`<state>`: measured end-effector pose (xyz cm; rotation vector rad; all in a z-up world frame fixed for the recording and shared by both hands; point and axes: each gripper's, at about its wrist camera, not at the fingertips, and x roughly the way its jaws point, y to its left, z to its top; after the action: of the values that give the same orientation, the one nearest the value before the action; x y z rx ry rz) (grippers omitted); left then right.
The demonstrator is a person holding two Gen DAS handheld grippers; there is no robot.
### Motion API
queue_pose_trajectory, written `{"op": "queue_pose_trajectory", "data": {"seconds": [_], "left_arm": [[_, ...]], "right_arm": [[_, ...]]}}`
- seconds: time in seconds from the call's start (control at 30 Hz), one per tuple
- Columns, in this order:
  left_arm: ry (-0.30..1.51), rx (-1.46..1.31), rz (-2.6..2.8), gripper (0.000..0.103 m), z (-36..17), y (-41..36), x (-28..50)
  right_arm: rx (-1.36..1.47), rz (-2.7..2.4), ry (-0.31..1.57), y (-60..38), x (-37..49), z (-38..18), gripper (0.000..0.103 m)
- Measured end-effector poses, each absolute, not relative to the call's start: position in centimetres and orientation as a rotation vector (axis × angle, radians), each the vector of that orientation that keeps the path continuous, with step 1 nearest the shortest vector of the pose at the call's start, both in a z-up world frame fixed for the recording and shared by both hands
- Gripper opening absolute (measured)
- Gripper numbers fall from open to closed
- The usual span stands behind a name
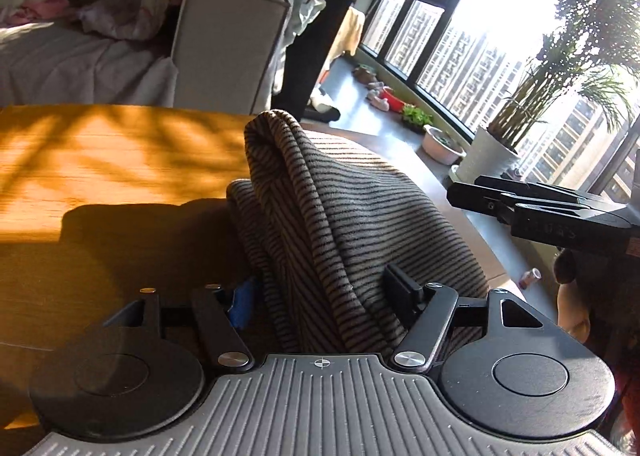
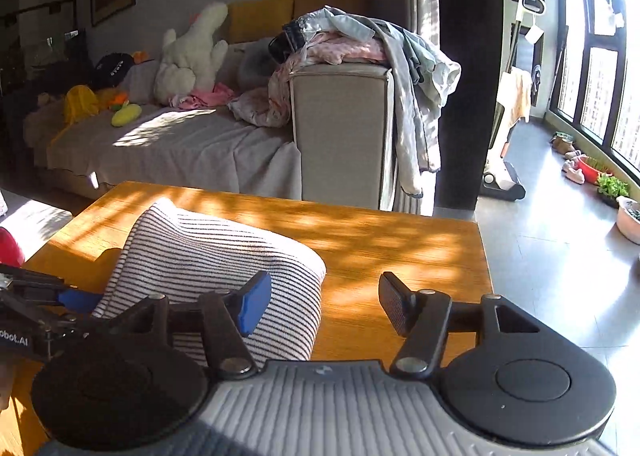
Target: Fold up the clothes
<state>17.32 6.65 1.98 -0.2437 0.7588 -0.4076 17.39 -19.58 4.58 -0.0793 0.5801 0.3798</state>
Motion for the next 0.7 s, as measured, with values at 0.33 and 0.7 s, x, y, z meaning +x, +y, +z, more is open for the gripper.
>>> {"op": "queue_pose_trajectory", "data": {"seconds": [0.33, 0.7], "left_arm": [[0.755, -0.201, -0.365, 0.078, 2.4, 5.8, 16.8], [0.646, -0.226, -0.385, 0.073, 7.6, 6.7, 15.4]], "right_arm": [[-0.125, 0.388, 0.637, -18.4, 13.4, 1.8, 0.080], [-0.171, 0.331, 0.623, -17.4, 13.0, 2.9, 0.084]]}}
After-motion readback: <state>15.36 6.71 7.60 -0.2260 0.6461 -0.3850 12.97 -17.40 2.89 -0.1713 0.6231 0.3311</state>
